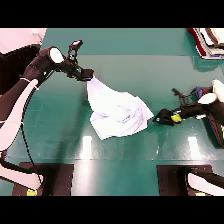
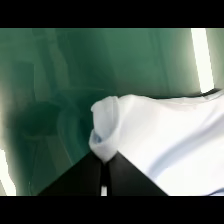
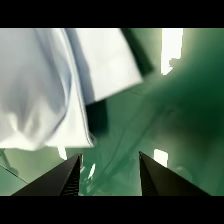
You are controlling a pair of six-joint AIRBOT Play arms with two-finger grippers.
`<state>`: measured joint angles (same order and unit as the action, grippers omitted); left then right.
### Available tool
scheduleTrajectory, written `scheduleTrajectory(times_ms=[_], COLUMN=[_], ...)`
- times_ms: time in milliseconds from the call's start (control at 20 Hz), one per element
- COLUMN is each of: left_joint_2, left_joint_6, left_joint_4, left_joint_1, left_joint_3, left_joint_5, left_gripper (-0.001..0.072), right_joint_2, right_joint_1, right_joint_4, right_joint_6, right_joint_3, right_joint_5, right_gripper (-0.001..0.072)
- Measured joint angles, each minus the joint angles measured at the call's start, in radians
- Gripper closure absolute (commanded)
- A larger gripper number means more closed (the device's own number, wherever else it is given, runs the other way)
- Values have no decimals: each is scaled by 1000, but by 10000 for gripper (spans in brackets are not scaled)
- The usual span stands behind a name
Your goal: Fold the shirts.
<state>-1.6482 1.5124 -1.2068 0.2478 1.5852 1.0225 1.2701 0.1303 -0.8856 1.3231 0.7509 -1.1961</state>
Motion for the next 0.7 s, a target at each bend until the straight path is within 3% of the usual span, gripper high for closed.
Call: scheduleTrajectory(times_ms=[100, 200, 250, 450, 700], left_joint_2=[1, 1, 2, 51, 274], left_joint_6=[0, -2, -2, 0, 3], left_joint_4=[0, 0, 0, -26, -114], left_joint_1=[0, 0, 0, 0, 0], left_joint_3=[2, 2, 2, 5, 77], left_joint_5=[7, 18, 25, 53, 63], left_gripper=[685, 685, 685, 685, 685], right_joint_2=[56, 106, 124, 106, -100], right_joint_1=[64, 124, 149, 191, 81], right_joint_4=[43, 67, 63, 28, -104], right_joint_6=[-15, -24, -27, -31, 15], right_joint_3=[4, 26, 41, 123, 367], right_joint_5=[49, 73, 85, 89, -35], right_gripper=[324, 619, 692, 693, 694])
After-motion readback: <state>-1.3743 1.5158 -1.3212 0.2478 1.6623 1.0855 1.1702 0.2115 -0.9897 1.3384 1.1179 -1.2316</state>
